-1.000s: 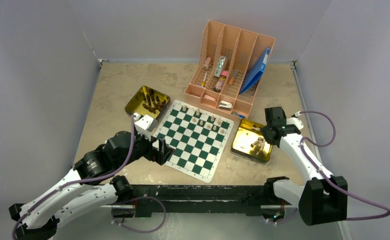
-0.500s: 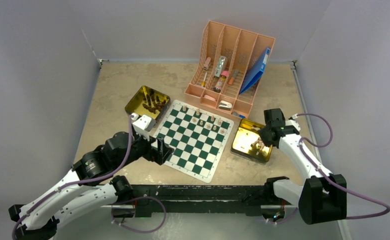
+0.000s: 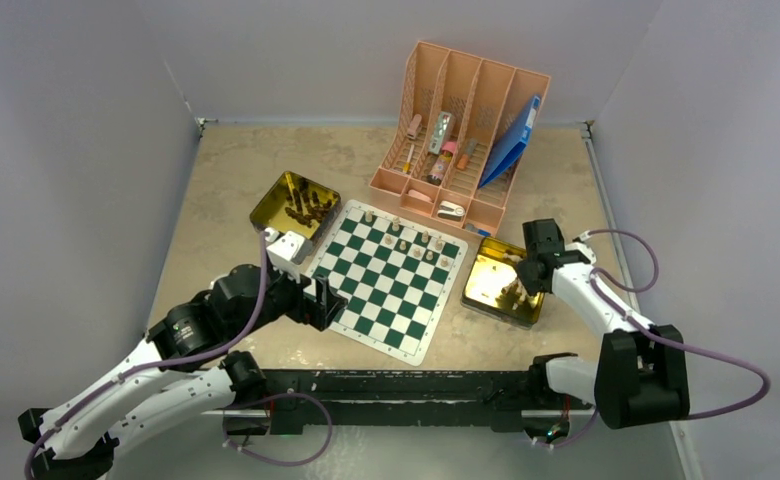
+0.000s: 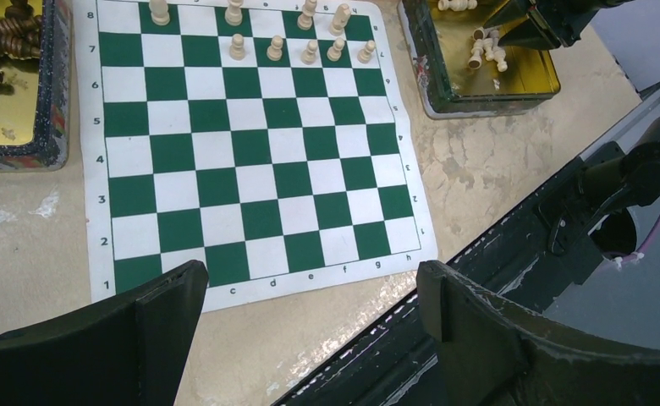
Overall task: Set up the chess pieces on the board
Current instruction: Pick up the chess piece from the storage box.
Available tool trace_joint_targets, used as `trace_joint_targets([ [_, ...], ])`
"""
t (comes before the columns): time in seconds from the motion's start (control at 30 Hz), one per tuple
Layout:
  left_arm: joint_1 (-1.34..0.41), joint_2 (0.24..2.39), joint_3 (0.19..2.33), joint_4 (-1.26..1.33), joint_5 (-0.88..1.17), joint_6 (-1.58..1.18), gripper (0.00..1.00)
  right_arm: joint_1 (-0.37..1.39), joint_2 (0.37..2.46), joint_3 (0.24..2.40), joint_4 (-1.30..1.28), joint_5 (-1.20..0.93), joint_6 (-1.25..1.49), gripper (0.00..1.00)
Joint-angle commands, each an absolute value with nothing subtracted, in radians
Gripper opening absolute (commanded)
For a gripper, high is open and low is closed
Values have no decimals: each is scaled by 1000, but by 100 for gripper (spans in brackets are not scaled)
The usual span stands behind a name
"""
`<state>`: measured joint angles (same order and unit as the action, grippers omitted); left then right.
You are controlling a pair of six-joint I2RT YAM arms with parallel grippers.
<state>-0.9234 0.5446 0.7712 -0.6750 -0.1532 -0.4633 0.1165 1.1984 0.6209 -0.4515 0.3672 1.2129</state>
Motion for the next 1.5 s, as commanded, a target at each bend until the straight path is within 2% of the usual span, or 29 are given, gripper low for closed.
trace_joint_targets([
  [0.0, -925, 545, 772, -644, -161, -478, 94, 107, 1208, 680, -422, 433, 1244, 36],
  [0.73, -925, 497, 768, -655, -202, -497, 91, 103, 1358, 637, -317, 411, 1242, 32],
  [0.9, -925, 486, 764, -653, -209, -497, 90, 103, 1357, 635, -319, 398, 1245, 23],
  [1.03, -925, 491, 762, -655, -216, -499, 89, 103, 1314, 657, -345, 391, 1230, 17],
  [1.47, -925, 511, 774, -655, -193, -495, 88, 103, 1007, 752, -437, 422, 1126, 17],
])
